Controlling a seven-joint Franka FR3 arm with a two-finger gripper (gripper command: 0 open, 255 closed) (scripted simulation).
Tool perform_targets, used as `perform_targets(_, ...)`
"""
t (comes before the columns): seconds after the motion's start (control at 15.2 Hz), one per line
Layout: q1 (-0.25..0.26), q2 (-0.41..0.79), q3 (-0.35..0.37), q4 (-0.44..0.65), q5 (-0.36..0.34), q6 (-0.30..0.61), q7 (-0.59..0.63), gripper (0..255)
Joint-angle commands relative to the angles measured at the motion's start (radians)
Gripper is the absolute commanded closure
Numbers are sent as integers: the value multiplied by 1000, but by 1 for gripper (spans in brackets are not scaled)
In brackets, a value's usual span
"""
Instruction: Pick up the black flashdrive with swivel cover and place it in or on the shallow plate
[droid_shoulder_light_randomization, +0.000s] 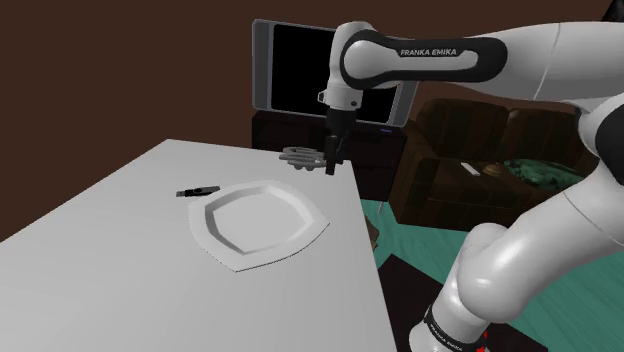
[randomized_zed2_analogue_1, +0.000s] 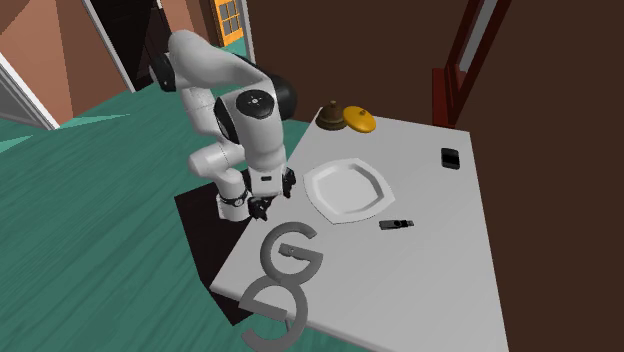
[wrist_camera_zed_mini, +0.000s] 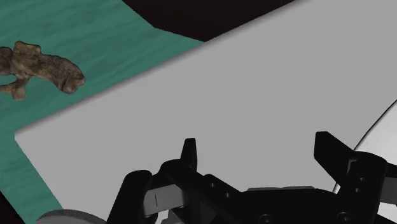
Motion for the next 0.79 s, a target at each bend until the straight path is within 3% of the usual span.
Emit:
perform_targets(0.0, 19, 64, 12, 52, 3, 20, -26, 0)
perform_targets(0.73, 112, 400, 96, 373, -7, 75, -143, 0)
